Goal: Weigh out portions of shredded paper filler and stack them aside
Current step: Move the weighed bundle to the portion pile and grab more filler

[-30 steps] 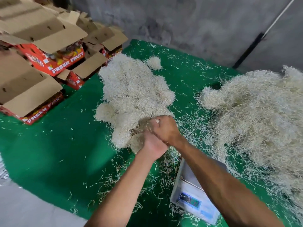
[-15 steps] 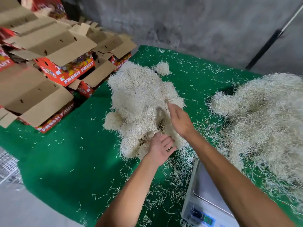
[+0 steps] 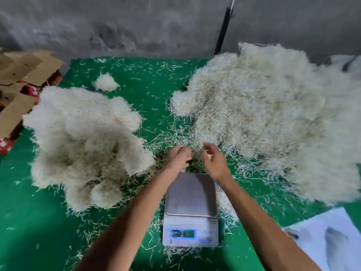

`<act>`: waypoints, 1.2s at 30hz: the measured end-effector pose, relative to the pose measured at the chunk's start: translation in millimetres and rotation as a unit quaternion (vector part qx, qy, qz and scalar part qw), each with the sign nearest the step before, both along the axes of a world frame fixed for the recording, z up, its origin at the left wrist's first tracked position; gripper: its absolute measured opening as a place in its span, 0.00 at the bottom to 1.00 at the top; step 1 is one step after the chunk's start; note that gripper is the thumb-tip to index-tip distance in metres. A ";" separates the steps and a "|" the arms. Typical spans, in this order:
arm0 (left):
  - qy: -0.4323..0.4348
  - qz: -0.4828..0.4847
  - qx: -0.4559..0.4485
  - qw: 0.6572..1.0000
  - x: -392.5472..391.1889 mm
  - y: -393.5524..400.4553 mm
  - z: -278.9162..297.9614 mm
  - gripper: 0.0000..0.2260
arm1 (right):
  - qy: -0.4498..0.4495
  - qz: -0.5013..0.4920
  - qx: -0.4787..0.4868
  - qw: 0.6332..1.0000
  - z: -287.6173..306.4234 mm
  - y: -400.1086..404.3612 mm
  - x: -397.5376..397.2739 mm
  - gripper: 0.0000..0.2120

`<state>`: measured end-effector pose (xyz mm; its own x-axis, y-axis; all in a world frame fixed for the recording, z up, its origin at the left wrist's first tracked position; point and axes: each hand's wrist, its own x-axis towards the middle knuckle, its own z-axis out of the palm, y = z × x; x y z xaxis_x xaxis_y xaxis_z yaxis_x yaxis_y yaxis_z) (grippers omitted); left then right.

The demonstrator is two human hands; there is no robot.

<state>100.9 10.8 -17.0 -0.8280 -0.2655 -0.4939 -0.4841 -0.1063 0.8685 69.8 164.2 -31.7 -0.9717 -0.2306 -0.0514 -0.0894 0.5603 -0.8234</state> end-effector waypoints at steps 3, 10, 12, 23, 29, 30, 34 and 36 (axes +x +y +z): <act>0.011 -0.030 -0.024 0.999 -26.5 20.2 -8.9 0.15 | -0.018 0.002 0.037 0.999 -9.6 27.7 -19.9 0.21; -0.035 -0.012 -0.023 0.999 -83.1 27.5 -37.2 0.16 | -0.001 0.085 0.101 0.991 -39.7 15.2 -92.6 0.34; -0.042 0.001 -0.020 0.999 -97.3 23.6 -48.1 0.16 | -0.013 0.117 0.141 0.983 -54.7 0.9 -107.8 0.42; -0.136 -0.058 0.122 0.981 -117.0 -1.0 -63.1 0.32 | -0.199 0.111 -0.029 0.973 -70.5 -41.9 -91.2 0.17; -0.039 0.054 -0.073 0.995 -92.5 -36.4 -22.3 0.11 | -0.099 -0.009 -0.225 0.969 -16.6 -25.8 -69.7 0.21; -0.033 0.045 -0.078 0.995 -86.7 -42.4 -11.5 0.09 | -0.114 -0.047 -0.236 0.964 -6.5 -25.3 -72.7 0.24; 0.025 -0.046 -0.058 0.997 -45.4 -48.1 20.1 0.12 | -0.218 -0.134 -0.245 0.935 39.3 -42.9 -87.9 0.44; 0.048 -0.063 -0.039 0.996 -22.9 -48.8 29.2 0.21 | -0.213 -0.174 -0.272 0.922 59.7 -52.2 -89.4 0.32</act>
<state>78.0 -38.0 12.2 -0.8993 -0.1907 -0.3935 -0.4042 0.0194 0.9145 -19.6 112.0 28.0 -0.9097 -0.0130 -0.4151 0.4152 -0.0134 -0.9096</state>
